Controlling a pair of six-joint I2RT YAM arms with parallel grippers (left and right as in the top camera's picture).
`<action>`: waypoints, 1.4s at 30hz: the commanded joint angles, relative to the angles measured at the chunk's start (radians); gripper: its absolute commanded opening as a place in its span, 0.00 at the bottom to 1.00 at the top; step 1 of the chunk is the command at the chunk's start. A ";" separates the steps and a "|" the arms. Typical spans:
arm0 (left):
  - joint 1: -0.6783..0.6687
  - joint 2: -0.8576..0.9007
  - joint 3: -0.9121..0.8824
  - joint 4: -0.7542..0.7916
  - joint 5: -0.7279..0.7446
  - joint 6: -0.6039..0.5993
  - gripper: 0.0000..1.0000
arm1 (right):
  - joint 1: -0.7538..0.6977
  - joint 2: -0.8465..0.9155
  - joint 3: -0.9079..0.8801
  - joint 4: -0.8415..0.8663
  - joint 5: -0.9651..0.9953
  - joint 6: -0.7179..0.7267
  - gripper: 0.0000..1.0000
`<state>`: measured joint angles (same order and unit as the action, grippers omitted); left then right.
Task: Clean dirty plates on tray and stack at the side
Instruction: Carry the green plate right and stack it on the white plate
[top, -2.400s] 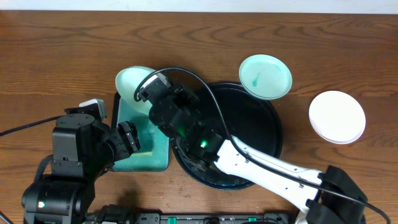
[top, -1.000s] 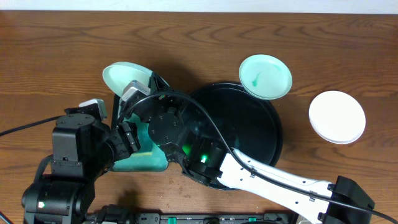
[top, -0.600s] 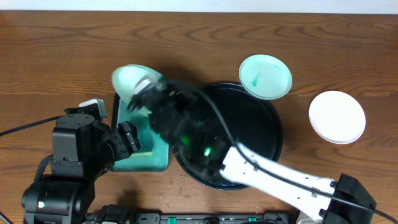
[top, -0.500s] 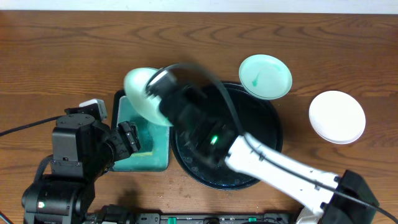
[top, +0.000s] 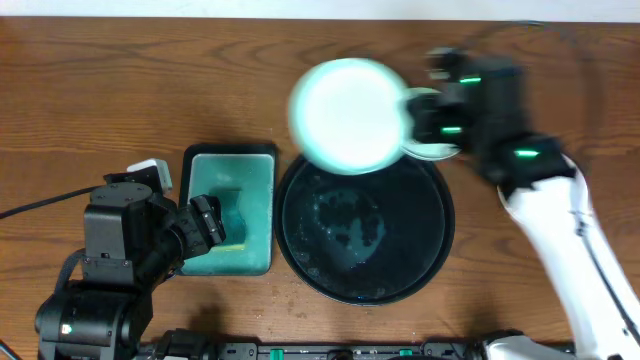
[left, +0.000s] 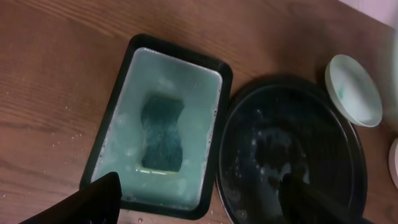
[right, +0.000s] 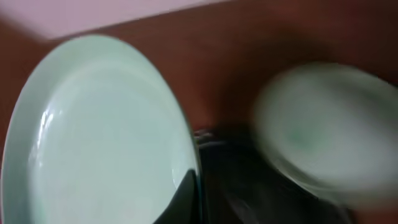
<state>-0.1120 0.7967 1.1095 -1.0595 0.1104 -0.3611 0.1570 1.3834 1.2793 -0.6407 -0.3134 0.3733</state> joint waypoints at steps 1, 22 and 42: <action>0.004 0.001 0.014 -0.002 0.010 0.013 0.81 | -0.192 -0.022 0.006 -0.110 0.053 0.042 0.01; 0.004 0.001 0.014 -0.002 0.010 0.013 0.81 | -0.809 0.296 -0.146 -0.198 0.271 0.119 0.45; 0.004 0.001 0.014 -0.002 0.010 0.013 0.81 | -0.214 0.218 -0.138 0.018 0.213 -0.053 0.53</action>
<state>-0.1120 0.7967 1.1095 -1.0592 0.1104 -0.3611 -0.1211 1.5219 1.1404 -0.6338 -0.2657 0.2790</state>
